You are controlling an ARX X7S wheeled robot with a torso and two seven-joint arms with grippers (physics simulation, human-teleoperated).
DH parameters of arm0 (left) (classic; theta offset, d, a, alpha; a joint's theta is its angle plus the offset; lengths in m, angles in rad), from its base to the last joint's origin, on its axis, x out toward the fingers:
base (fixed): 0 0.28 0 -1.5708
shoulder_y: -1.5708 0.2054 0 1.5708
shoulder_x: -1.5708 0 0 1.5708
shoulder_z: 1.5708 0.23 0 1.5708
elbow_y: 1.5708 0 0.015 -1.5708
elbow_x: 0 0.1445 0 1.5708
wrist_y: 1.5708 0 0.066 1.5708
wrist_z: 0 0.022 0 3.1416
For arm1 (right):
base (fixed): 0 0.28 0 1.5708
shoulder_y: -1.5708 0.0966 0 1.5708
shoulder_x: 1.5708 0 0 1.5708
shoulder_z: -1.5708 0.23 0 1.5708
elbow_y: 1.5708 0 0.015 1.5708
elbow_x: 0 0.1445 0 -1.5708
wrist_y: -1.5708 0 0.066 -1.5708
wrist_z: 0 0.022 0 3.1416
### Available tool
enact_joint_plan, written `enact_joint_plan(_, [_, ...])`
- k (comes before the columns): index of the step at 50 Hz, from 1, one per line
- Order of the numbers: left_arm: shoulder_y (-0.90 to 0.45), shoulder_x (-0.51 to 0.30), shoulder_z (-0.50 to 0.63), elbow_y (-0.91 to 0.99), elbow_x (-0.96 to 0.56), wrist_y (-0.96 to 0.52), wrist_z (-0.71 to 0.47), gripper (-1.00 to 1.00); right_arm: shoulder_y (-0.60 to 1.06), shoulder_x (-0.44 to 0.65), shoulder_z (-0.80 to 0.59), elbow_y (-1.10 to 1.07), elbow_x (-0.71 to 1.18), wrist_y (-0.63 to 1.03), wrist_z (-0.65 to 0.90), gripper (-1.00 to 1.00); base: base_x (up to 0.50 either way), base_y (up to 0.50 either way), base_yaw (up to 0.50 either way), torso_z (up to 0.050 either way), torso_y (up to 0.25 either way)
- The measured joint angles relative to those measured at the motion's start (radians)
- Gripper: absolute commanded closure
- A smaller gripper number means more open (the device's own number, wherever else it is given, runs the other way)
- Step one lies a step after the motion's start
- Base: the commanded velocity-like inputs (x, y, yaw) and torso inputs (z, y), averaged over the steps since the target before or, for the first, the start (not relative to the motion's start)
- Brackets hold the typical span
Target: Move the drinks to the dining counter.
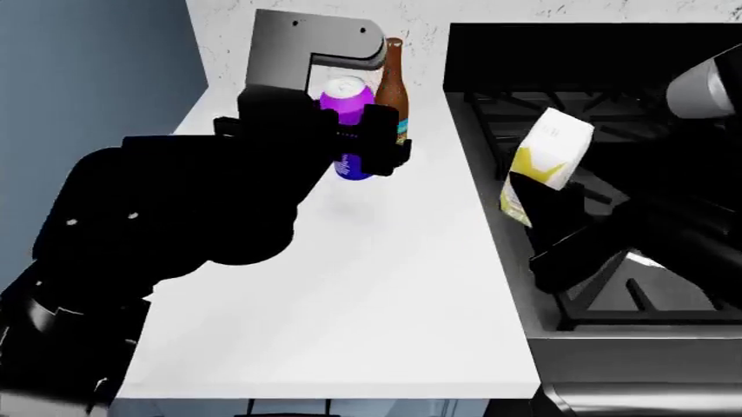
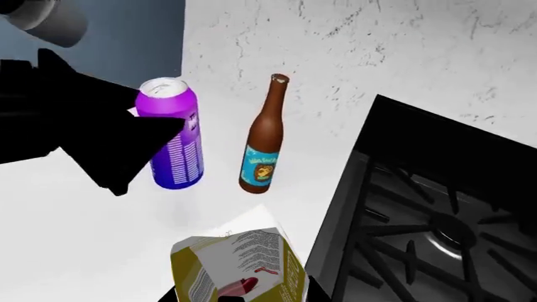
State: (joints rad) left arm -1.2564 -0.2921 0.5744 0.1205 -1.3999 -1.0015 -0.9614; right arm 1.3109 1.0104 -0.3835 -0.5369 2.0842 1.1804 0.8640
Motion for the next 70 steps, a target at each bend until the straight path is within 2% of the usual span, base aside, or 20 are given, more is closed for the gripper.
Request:
enact_joint_plan(21, [-0.128, -0.063, -0.12, 0.176, -0.235, -0.037, -0.207, 1.0, 0.08, -0.043, -0.013, 0.065, -0.154, -0.013, 0.066, 1.0, 0.0, 0.0, 0.0, 0.0, 0.001])
enact_joint_plan(28, [-0.152, -0.082, -0.143, 0.207, -0.281, -0.039, -0.241, 1.0, 0.123, -0.079, -0.026, 0.088, -0.222, -0.01, 0.078, 1.0, -0.46, 0.0, 0.0, 0.0, 0.001])
enact_joint_plan(43, [-0.176, -0.106, -0.164, 0.241, -0.331, -0.035, -0.271, 1.0, 0.186, -0.119, -0.07, 0.122, -0.253, 0.014, 0.118, 1.0, -0.5, 0.0, 0.0, 0.001, 0.0])
enact_joint_plan(70, [-0.181, -0.118, -0.158, 0.249, -0.333, -0.024, -0.265, 1.0, 0.226, -0.131, -0.118, 0.146, -0.248, 0.047, 0.127, 1.0, -0.5, 0.0, 0.0, 0.0, 0.0])
